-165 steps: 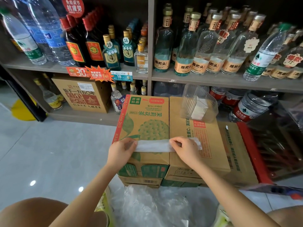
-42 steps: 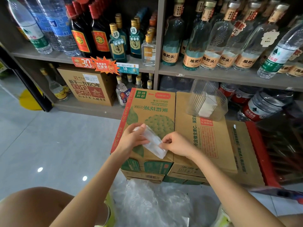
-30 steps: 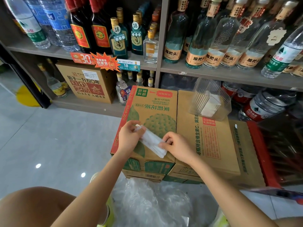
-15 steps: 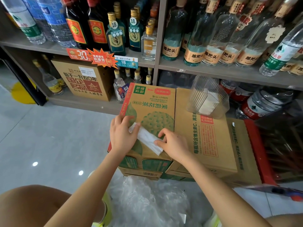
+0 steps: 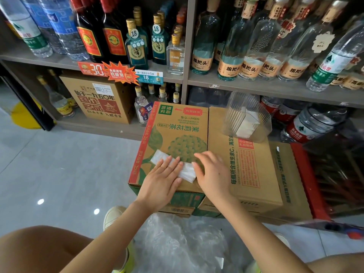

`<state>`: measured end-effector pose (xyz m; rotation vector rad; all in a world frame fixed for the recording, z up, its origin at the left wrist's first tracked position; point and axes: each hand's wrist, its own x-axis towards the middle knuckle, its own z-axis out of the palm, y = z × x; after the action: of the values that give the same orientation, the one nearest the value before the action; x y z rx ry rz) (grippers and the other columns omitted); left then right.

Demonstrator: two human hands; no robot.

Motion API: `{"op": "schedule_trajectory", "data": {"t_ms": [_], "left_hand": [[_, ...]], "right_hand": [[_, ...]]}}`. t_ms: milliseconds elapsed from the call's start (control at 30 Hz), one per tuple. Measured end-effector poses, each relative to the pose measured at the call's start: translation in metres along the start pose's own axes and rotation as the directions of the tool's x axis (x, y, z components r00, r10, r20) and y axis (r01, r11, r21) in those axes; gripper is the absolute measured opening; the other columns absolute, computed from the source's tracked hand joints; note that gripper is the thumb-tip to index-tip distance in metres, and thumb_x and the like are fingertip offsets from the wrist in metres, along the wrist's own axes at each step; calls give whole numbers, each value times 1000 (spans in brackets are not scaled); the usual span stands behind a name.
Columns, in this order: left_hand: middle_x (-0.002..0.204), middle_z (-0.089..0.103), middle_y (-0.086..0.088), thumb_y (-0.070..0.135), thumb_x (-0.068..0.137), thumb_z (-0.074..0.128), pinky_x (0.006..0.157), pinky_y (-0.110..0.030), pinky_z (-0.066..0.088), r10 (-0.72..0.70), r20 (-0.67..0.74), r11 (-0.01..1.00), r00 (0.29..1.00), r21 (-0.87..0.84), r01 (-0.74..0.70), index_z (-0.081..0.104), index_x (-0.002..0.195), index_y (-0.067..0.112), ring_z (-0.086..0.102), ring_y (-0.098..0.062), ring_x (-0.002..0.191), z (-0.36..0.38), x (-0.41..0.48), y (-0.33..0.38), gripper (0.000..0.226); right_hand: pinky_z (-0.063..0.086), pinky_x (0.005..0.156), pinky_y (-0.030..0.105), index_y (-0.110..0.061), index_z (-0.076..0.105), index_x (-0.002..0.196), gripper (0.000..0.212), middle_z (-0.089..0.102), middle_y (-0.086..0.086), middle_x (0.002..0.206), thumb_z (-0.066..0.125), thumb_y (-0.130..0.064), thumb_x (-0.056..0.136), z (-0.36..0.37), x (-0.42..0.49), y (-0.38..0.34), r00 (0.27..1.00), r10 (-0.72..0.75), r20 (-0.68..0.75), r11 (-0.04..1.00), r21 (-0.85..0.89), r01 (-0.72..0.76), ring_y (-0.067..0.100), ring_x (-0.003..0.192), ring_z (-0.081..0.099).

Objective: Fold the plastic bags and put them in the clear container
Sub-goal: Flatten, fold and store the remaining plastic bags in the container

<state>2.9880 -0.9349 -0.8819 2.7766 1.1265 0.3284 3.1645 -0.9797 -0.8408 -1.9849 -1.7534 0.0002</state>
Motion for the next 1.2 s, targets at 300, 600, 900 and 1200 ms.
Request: {"op": "schedule_trajectory", "data": {"t_ms": [300,600,900,1200], "left_hand": [[149,40,-9,41,105,14,113,-45,20,34,-25,991,999,130,-30,44,142,9,33,-29,140,-8,4,14,58],[150,39,-1,39,105,14,117,-32,13,127,56,990,990,56,-130,41,145,12,31,-18,141,-7,4,-16,55],[150,37,2,37,104,15,118,-35,11,18,33,1000,999,11,-18,41,145,16,28,-16,142,-8,-1,-36,53],[152,35,0,41,103,1,117,-34,5,-62,48,997,997,54,59,35,147,14,20,-17,142,-6,-3,-21,61]], "right_hand": [[-4,118,46,-17,36,146,72,28,-4,154,-6,-47,96,26,-19,6,930,-82,358,986,-105,127,18,147,14],[-9,116,45,-20,26,150,69,19,-7,158,-5,-42,92,24,-18,5,927,-67,369,981,-144,128,15,148,7],[-12,114,45,-21,22,151,69,15,-8,158,-6,-42,91,22,-19,3,924,-65,376,979,-155,132,15,148,5],[16,118,46,-21,47,140,67,34,1,152,7,-53,96,15,-26,3,967,199,158,979,-65,-191,22,141,31]]}}
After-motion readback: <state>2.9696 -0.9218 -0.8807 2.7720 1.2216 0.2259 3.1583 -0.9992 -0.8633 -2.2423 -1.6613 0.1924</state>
